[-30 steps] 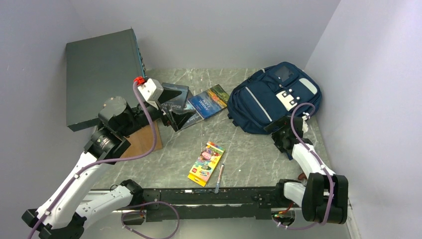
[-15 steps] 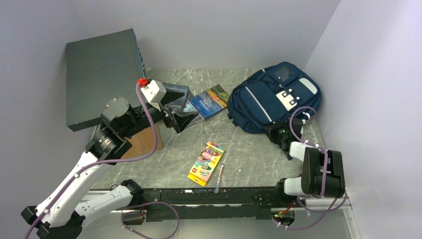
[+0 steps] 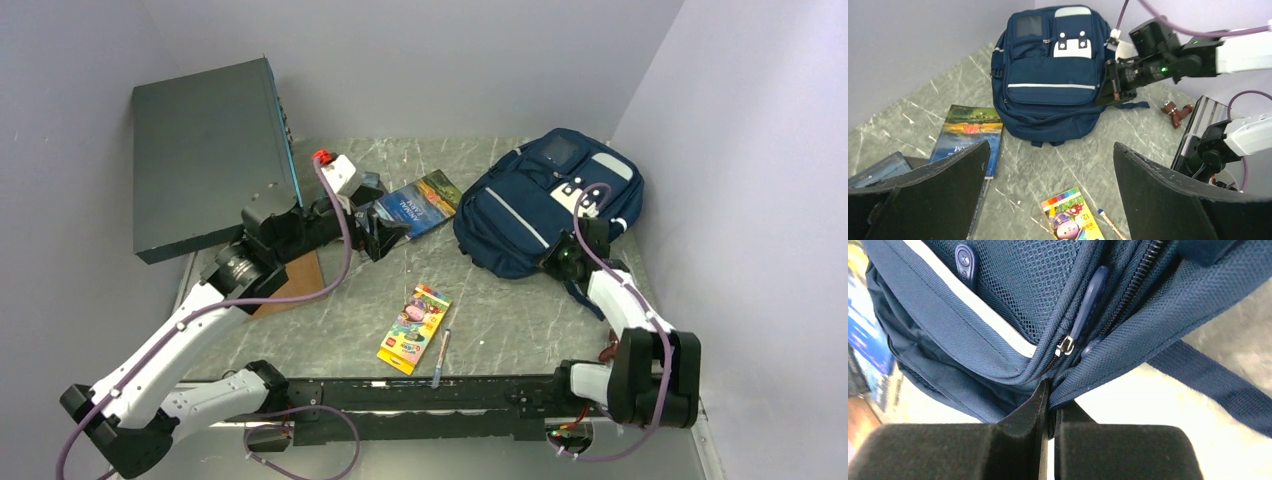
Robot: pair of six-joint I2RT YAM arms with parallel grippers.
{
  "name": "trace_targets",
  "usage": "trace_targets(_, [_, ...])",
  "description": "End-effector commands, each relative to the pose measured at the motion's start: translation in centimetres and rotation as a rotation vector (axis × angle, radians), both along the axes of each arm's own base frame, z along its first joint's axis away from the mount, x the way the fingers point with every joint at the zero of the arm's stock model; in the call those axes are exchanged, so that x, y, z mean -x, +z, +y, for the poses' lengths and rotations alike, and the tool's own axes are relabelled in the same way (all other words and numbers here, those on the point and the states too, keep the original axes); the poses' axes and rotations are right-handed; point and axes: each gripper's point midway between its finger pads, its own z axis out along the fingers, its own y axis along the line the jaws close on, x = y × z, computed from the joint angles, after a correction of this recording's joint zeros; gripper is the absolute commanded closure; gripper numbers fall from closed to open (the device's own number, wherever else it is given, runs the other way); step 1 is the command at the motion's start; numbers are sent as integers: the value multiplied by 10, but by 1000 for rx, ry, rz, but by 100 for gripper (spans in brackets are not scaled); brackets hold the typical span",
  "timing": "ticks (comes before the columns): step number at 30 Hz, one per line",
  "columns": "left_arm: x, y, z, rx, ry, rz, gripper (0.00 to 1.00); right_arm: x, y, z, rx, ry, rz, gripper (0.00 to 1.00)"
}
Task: Pack the student bag
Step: Adjust the student bag at the center of the board.
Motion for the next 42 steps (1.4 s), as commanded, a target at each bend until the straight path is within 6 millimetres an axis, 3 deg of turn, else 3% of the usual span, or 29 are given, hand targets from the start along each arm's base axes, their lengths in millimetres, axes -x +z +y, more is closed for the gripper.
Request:
trace_targets(1, [-7, 5, -3, 5, 17, -4, 1, 39, 15, -19, 186, 62, 101, 100])
trace_targets(4, [-8, 4, -4, 6, 21, 3, 3, 54, 33, -51, 248, -168, 98, 99])
trace_targets(6, [-8, 4, -3, 10, 27, 5, 3, 62, 51, -74, 290, -310, 62, 83])
trace_targets(7, [-8, 5, -3, 11, 28, 8, 3, 64, 64, -81, 312, -345, 18, 69])
trace_targets(9, [-5, 7, -4, 17, 19, 5, 3, 60, 85, -85, 347, -332, -56, 48])
trace_targets(12, [2, 12, -4, 28, 2, -8, 2, 50, 110, -76, 368, -220, -117, 41])
trace_targets(15, [7, 17, -3, 41, -3, -20, 2, 33, 124, -48, 371, -61, -139, 38])
trace_targets(20, [10, 19, -4, 45, -6, -23, 2, 3, 130, 38, 393, 234, -174, 21])
trace_targets(23, [14, 19, -6, 47, -16, -23, 2, -15, 121, 80, 374, 347, -148, 17])
trace_targets(27, [17, 21, -6, 47, -19, -31, 2, -31, 108, 104, 420, 349, -88, 16])
trace_targets(35, [24, 22, -10, 43, -35, -38, 1, -30, 87, 82, 465, 288, -36, 11])
trace_targets(38, [25, 20, -13, 35, -38, -40, 1, -20, 86, 59, 482, 238, -19, 5])
trace_targets(42, [25, 18, -14, 17, -35, -46, 0, -1, 75, 21, 333, 150, -6, 5])
